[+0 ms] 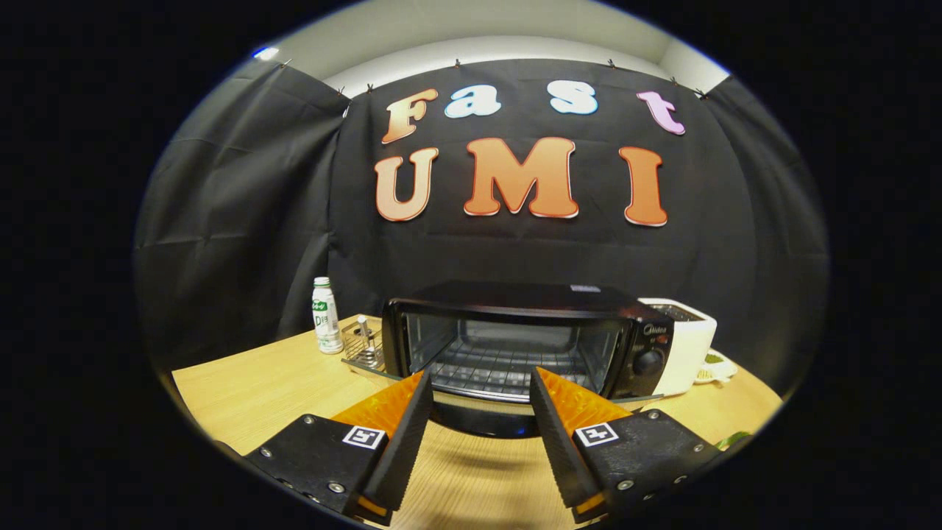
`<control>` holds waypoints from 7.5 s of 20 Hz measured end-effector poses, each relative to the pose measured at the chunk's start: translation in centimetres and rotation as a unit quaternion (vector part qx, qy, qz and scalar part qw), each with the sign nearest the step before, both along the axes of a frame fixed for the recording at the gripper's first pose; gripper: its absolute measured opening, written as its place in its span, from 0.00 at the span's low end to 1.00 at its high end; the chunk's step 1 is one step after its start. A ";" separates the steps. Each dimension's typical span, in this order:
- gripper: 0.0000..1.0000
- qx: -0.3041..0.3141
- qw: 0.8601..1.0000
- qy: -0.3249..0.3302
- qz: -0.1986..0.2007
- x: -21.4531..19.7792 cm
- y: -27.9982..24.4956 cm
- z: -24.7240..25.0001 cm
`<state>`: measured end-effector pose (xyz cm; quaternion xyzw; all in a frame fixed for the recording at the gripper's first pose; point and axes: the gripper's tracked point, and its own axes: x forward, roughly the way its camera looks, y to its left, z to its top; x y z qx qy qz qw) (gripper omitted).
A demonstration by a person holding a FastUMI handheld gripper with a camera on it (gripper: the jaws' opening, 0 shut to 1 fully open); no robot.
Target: Open the toaster oven, put the food inside, and close the toaster oven door.
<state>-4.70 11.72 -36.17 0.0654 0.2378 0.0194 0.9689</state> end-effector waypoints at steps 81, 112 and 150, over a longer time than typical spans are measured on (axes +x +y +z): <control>0.30 0.328 0.902 0.266 -0.085 -7.5 -16.0 2.9; 0.30 0.484 0.832 0.090 -0.255 11.7 -5.4 -6.4; 0.94 0.042 0.979 0.199 0.022 -7.5 -1.5 -3.9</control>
